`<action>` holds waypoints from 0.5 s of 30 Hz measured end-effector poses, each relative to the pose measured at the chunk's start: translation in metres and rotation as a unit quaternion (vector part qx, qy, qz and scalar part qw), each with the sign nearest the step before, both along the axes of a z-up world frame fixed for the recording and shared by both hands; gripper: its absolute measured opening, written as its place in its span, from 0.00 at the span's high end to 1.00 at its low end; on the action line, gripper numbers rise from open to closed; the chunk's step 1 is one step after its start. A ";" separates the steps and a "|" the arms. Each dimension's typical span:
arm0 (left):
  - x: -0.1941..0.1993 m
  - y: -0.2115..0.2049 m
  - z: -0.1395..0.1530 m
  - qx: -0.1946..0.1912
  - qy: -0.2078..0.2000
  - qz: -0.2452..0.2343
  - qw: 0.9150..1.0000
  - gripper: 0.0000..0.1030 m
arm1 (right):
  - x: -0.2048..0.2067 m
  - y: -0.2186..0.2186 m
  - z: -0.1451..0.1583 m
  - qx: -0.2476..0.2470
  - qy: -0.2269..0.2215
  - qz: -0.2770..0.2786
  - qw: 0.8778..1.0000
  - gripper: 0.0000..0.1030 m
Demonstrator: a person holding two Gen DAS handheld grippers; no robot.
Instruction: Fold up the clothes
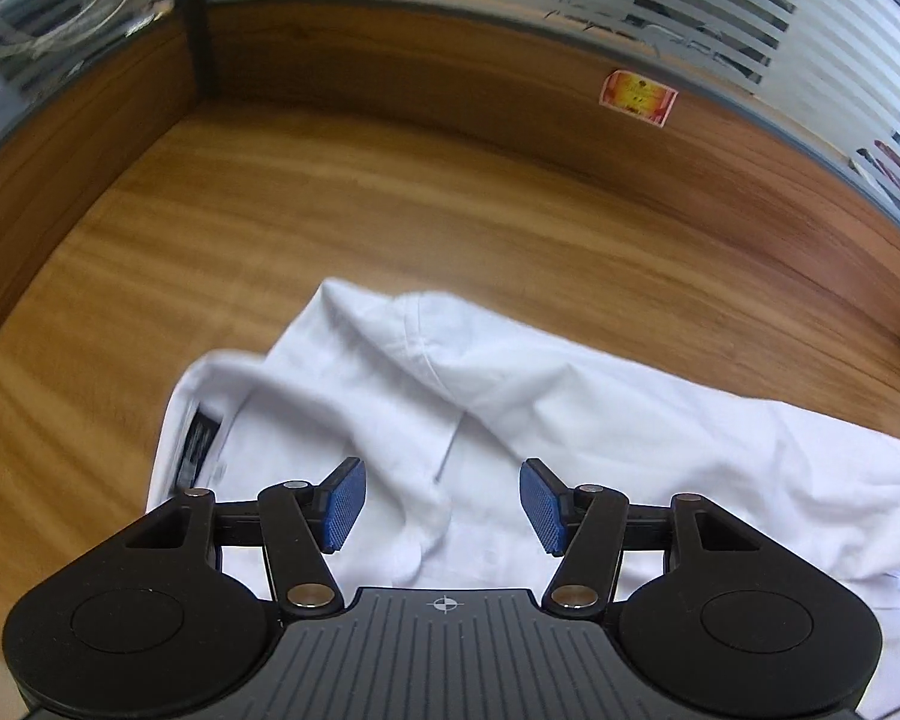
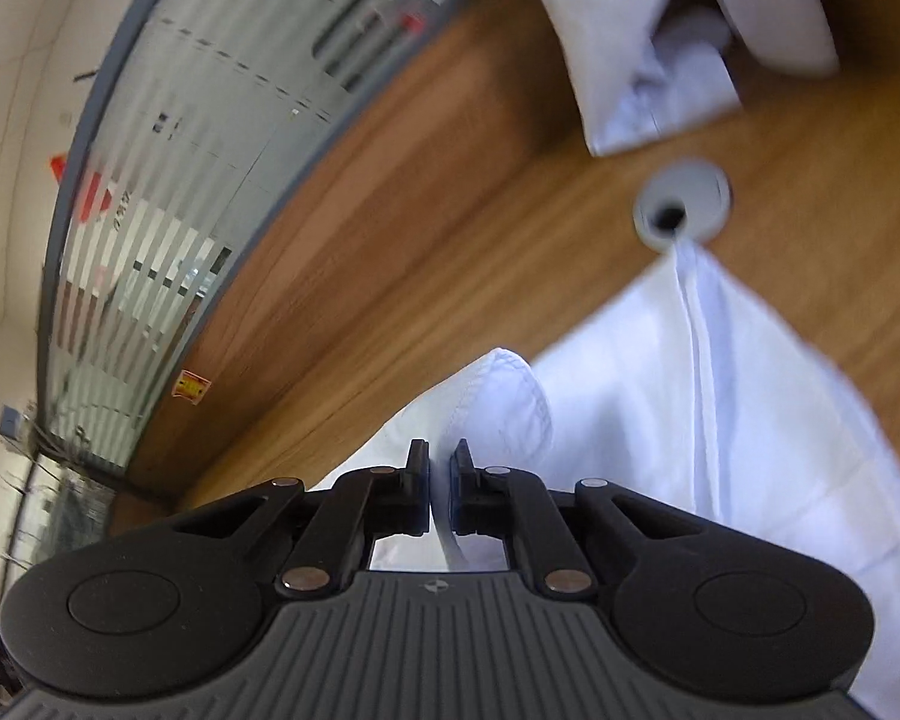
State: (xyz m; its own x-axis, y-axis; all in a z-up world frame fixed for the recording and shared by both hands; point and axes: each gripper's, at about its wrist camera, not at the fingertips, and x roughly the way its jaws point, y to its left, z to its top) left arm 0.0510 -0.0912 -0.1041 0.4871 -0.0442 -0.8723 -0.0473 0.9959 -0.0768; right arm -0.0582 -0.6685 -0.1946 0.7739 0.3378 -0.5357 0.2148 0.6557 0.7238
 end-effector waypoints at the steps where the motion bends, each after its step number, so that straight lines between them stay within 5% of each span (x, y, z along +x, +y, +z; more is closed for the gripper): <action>1: 0.006 -0.001 -0.001 0.005 -0.005 -0.005 1.000 0.42 | 0.003 0.001 0.004 -0.014 0.002 0.007 1.000 0.93; 11: 0.061 0.008 -0.034 -0.008 0.007 -0.003 1.000 0.46 | 0.023 0.014 0.005 -0.094 0.049 0.029 0.994 0.93; 15: 0.073 0.015 -0.037 -0.036 0.000 0.009 0.999 0.62 | 0.020 0.013 0.003 -0.105 0.059 0.030 0.992 0.93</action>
State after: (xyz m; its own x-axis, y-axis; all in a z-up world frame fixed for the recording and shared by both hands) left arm 0.1240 -0.0761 -0.1408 0.4881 -0.0979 -0.8673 -0.0643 0.9869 -0.1476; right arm -0.0380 -0.6554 -0.1914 0.6840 0.2518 -0.6846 0.2460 0.8039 0.5415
